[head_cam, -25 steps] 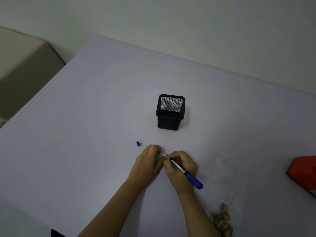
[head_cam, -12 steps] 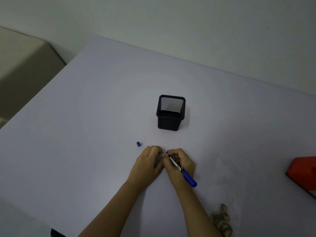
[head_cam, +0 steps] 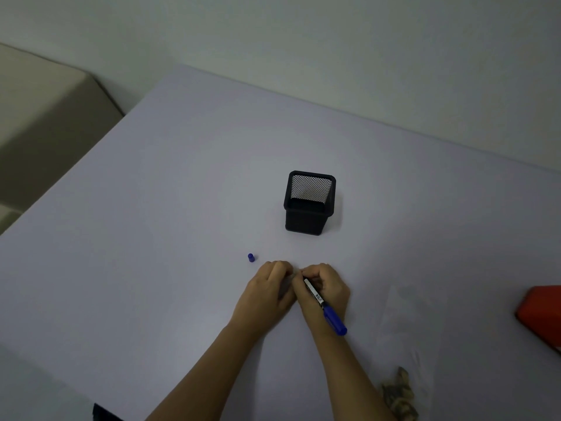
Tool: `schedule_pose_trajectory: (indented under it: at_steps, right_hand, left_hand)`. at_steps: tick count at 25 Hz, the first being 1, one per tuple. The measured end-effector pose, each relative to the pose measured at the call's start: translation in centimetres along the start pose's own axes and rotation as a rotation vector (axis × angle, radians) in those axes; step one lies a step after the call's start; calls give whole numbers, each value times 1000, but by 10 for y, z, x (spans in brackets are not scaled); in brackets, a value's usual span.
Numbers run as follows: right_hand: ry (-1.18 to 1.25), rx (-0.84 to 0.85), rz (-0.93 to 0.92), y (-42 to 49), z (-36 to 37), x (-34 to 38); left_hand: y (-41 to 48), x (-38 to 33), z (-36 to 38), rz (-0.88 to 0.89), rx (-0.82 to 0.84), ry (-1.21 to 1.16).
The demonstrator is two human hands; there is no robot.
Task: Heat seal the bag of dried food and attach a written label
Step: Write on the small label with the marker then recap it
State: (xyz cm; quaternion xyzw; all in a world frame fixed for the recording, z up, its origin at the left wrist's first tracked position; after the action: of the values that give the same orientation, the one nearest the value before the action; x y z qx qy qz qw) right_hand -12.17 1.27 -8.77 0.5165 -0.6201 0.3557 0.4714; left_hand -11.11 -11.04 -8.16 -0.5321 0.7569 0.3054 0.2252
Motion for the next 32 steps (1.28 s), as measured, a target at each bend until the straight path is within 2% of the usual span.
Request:
schedule_pose_trajectory:
  at_steps: [17, 32]
  right_hand:
    - [27, -45, 126, 0, -3, -5]
    - [45, -19, 101, 0, -1, -5]
  left_hand:
    - [-1, 3, 3, -6, 7, 25]
    - [-1, 2, 2, -4, 4, 21]
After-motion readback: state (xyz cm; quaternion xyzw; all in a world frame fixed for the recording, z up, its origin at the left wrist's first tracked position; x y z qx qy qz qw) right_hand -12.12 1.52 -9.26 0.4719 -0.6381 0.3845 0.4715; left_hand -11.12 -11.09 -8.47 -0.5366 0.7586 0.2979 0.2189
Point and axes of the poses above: each hand's wrist, its own y-axis towards the middle knuckle, its own z-axis out of the palm, x = y × z, the point moved 4 cm from there along y, towards the middle knuckle, and after that the axes turned 12 degrees about z, right-handed, at the moved point
